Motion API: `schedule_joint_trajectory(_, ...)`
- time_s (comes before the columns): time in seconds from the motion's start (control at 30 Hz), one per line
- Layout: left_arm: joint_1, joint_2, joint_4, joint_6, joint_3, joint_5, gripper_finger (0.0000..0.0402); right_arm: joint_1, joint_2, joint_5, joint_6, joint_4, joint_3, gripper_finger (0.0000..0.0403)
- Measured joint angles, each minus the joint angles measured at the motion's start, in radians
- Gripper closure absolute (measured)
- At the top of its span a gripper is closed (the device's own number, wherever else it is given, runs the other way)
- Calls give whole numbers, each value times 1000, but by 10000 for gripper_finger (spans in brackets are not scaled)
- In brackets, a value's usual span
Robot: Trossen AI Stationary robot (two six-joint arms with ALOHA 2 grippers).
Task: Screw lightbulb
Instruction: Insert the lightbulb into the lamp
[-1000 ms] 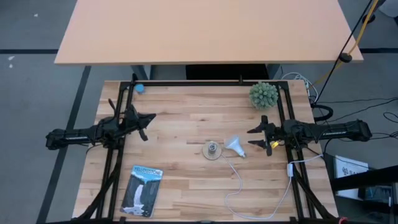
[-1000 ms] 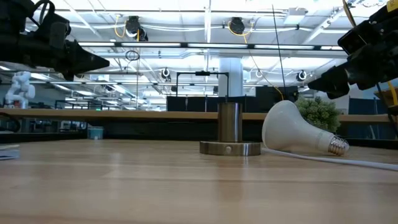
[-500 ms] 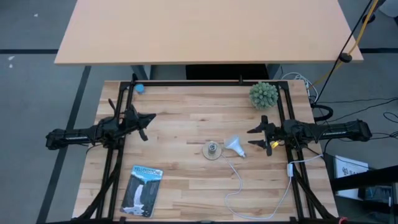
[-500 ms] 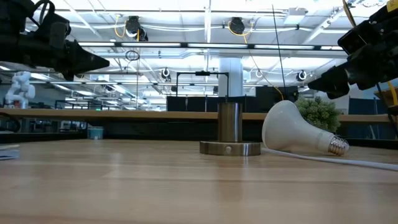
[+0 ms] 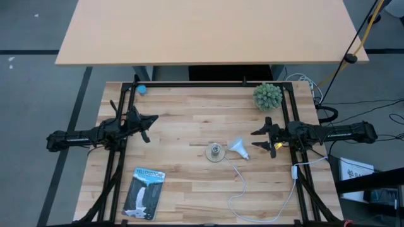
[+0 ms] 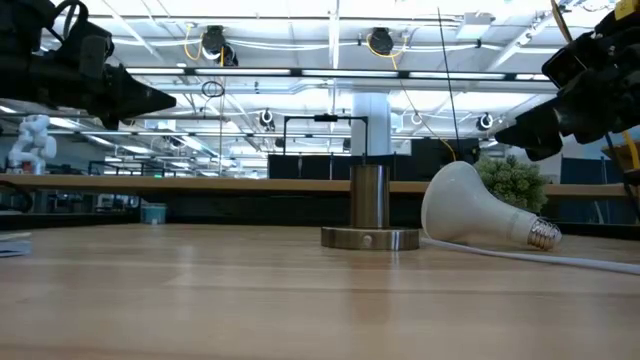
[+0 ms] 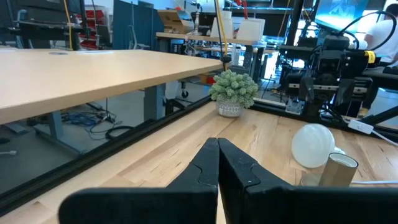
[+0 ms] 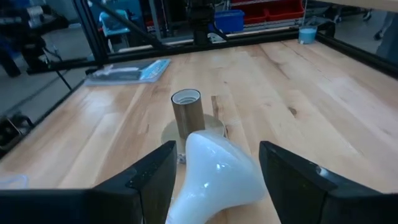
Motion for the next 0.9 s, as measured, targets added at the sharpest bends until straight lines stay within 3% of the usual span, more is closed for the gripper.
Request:
schedule_joint_trajectory(0.17, 0, 0, 0, 0, 0, 0, 401, 0, 0, 12, 78, 5, 0, 183)
schedule_joint_trajectory(0.3, 0, 0, 0, 0, 0, 0, 401, 0, 0, 101, 73, 11, 0, 183)
schedule_joint_trajectory(0.67, 0, 0, 0, 0, 0, 0, 401, 0, 0, 103, 440, 11, 1, 183)
schedule_joint_trajectory(0.9, 0, 0, 0, 0, 0, 0, 401, 0, 0, 103, 498, 8, 2, 183)
